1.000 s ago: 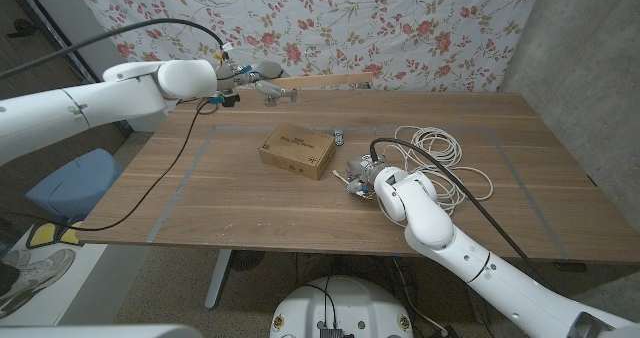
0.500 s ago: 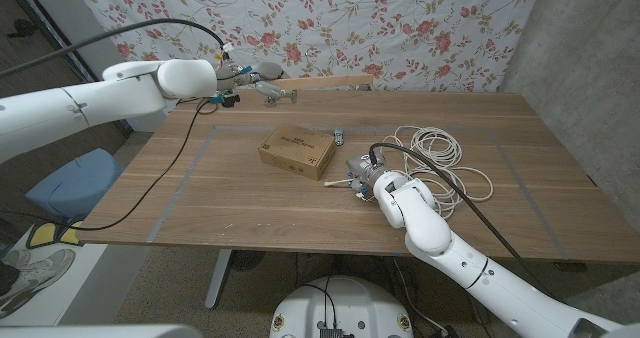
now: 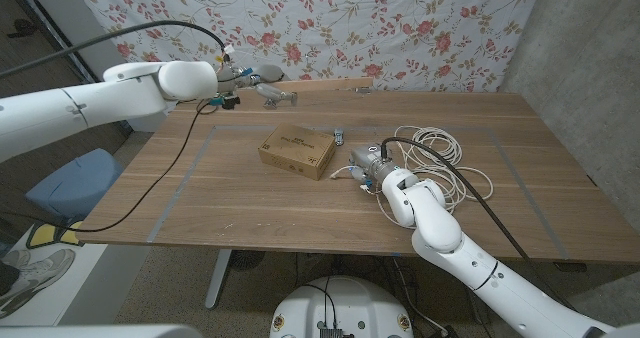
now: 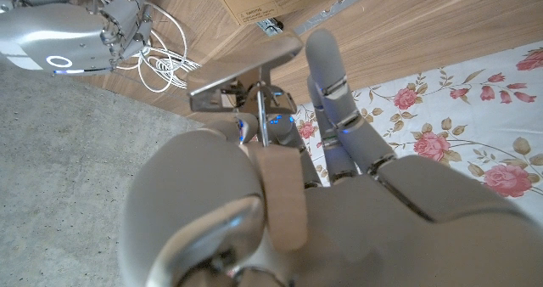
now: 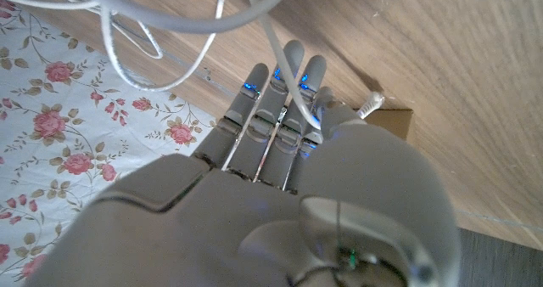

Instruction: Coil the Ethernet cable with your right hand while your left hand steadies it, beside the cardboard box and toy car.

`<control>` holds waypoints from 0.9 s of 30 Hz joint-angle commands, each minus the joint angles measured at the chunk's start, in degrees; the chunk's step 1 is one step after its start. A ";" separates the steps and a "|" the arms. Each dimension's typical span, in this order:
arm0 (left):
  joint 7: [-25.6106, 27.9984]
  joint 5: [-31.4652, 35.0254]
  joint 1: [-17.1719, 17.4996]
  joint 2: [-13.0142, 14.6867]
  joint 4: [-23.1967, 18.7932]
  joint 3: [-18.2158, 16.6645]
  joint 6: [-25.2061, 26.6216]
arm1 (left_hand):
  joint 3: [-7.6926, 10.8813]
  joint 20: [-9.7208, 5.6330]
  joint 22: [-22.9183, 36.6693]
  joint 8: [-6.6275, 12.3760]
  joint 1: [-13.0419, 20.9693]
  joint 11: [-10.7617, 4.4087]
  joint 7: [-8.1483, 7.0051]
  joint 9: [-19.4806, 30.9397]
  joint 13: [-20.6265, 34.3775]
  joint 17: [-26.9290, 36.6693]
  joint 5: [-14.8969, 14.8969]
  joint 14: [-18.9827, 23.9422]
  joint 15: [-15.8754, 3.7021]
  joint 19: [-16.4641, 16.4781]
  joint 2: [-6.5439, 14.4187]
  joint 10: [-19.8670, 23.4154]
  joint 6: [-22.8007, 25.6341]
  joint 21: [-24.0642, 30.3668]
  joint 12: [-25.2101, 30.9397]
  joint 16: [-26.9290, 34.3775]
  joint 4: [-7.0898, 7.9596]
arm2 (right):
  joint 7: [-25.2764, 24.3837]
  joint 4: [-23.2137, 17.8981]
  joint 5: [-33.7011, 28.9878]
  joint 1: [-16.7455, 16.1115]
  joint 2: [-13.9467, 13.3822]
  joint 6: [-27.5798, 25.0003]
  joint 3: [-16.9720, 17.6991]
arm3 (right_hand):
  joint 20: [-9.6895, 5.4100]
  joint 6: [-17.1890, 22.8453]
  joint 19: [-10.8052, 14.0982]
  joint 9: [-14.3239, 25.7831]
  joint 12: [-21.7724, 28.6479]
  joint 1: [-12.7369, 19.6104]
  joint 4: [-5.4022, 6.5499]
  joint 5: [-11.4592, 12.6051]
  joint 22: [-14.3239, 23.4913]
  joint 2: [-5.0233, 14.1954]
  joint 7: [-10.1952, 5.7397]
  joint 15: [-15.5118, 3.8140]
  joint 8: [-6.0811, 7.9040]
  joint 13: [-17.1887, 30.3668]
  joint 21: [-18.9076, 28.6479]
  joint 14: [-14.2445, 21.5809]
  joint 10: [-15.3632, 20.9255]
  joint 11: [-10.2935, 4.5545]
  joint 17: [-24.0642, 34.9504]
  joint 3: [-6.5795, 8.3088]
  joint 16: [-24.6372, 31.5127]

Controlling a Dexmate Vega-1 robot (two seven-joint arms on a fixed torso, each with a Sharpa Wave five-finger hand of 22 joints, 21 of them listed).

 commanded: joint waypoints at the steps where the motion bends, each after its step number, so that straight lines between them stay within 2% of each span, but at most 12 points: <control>1: 0.78 0.13 -0.19 -0.55 -0.88 0.50 1.24 | -0.02 3.80 0.10 0.61 -0.02 0.18 -0.13 0.22 0.47 0.20 -0.14 21.23 -13.84 -19.04 0.43 -0.49 -0.40 0.40 0.71 0.31 -0.01 | -9.26 -3.09 12.85 -2.90 -0.50 -3.31 6.75 | -5.84 3.66 0.89 1.52 1.65 -0.34 3.30 0.43 1.81 0.84 5.33 -3.42 0.11 1.75 3.20 3.52 2.48 1.05 1.04 1.99 0.09; 2: 0.84 0.07 -0.17 -0.64 -0.88 0.51 1.26 | -0.02 3.78 0.07 0.62 -0.02 0.20 -0.15 0.24 0.49 0.21 -0.14 21.23 -13.86 -19.02 0.43 -0.51 -0.42 0.40 0.73 0.33 0.00 | -9.24 -3.36 13.90 -2.82 -0.75 -3.64 7.17 | -5.97 4.18 0.86 1.94 2.16 -0.22 3.79 0.44 2.23 0.77 6.00 -3.49 0.54 2.24 3.99 4.01 3.13 1.29 1.44 2.57 0.07; 9: 1.71 -0.12 0.12 -1.36 -0.75 0.47 1.41 | 0.02 3.99 0.30 0.78 -0.04 0.23 -0.13 0.20 0.26 0.50 -0.10 21.13 -13.95 -19.27 0.46 -0.48 -0.44 0.78 0.74 0.53 0.01 | -14.55 -4.35 28.92 -4.22 -1.54 -1.54 12.85 | -6.23 4.66 0.99 2.63 2.83 0.38 4.17 0.39 2.47 0.65 6.51 -3.52 1.12 3.08 5.13 4.96 3.65 1.86 2.16 3.72 0.07; 14: 1.97 -0.29 0.27 -1.83 -0.77 0.40 1.56 | 0.01 3.99 0.17 0.83 -0.05 0.32 -0.16 0.10 0.51 0.62 -0.10 21.00 -14.05 -19.29 0.47 -0.60 -0.44 0.88 1.00 0.62 0.01 | -18.70 -5.05 37.93 -4.95 -2.77 0.31 15.57 | -5.01 3.04 0.79 3.74 4.63 1.22 4.81 0.28 2.82 0.91 7.47 -3.24 0.91 4.69 6.78 6.50 5.11 1.11 4.21 5.24 0.78; 17: 2.07 -0.49 0.39 -2.20 -0.68 0.35 1.45 | 0.01 4.01 0.17 0.82 -0.06 0.22 -0.11 0.10 0.60 0.66 -0.10 21.04 -14.06 -19.30 0.49 -0.67 -0.62 0.98 1.13 0.72 0.02 | -20.89 -5.05 44.09 -5.37 -3.71 2.90 17.47 | -5.28 2.87 1.13 4.40 5.76 1.27 5.44 0.10 3.01 0.84 7.65 -3.21 1.03 5.74 7.83 7.10 5.70 1.27 5.49 5.79 1.19; 22: 2.25 -0.46 0.57 -3.10 -0.27 0.26 1.30 | 0.00 3.97 0.30 0.95 -0.07 0.20 -0.19 0.15 0.70 0.40 -0.12 21.26 -14.03 -19.44 0.53 -0.77 -0.71 1.25 1.40 0.73 0.02 | -24.72 -5.64 49.39 -5.17 -5.73 5.52 18.26 | -5.61 3.34 0.94 5.77 8.32 1.34 6.24 -0.48 3.34 0.62 8.33 -3.09 1.74 7.78 9.61 7.78 7.89 2.04 7.89 6.66 1.74; 27: 2.45 -0.53 0.85 -4.37 0.61 0.07 0.53 | -0.01 3.98 0.10 0.96 -0.11 0.15 -0.22 -0.06 0.72 0.55 -0.12 21.16 -13.96 -19.50 0.53 -0.88 -0.62 1.26 1.60 0.84 0.04 | -26.93 -6.33 52.34 -4.01 -7.91 7.02 17.72 | -5.85 3.25 0.86 8.35 13.06 1.97 6.36 -1.34 3.79 0.38 8.24 -3.11 2.42 12.73 12.69 9.50 9.12 0.89 13.29 7.70 3.82</control>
